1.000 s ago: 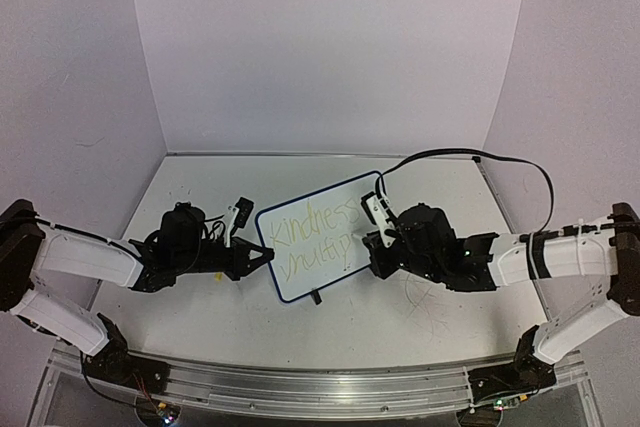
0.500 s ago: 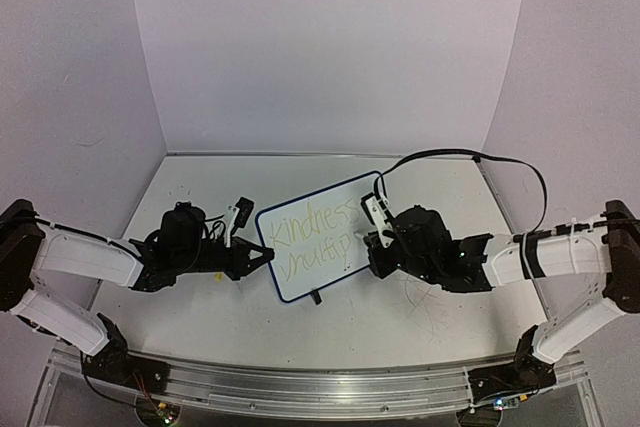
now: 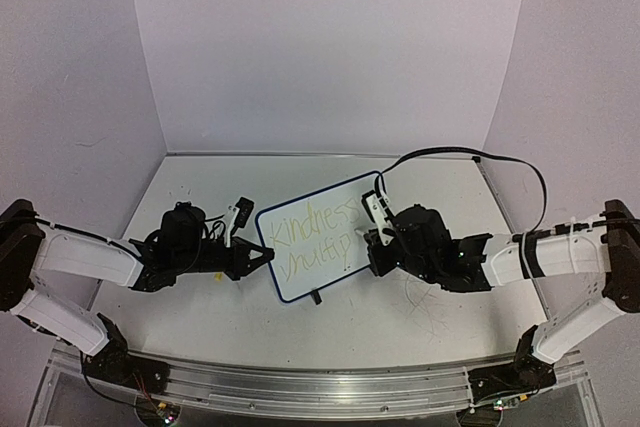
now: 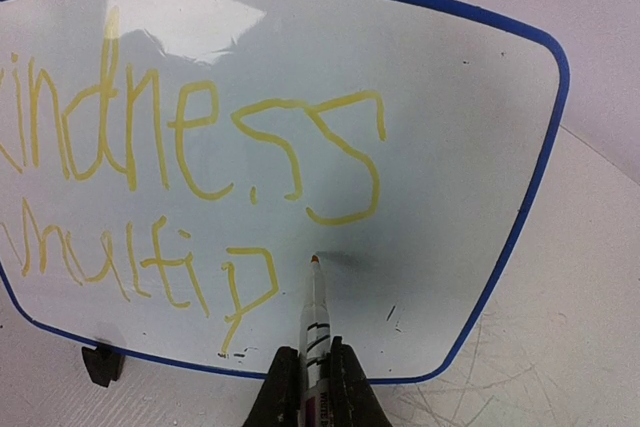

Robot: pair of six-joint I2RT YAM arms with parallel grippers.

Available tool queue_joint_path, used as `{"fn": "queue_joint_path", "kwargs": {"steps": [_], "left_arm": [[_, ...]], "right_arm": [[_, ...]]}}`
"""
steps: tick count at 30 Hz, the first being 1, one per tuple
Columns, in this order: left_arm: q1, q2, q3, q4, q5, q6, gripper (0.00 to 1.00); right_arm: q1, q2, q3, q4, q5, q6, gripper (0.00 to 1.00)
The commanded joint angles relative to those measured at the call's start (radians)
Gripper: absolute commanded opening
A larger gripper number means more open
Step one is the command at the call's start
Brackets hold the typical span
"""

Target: Write a sentence on the whiteboard

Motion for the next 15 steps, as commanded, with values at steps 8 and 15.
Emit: {"fn": "queue_joint_path", "kwargs": {"steps": [8, 15], "left_arm": [[0.005, 0.004, 0.015, -0.08, -0.051, 0.05, 0.0], [0.005, 0.001, 0.012, -0.08, -0.052, 0.05, 0.0]], "right_arm": [[0.004, 0.039, 0.046, 0.049, 0.026, 0.014, 0.0], [0.005, 0.031, 0.027, 0.019, 0.008, 0.027, 0.0]]}}
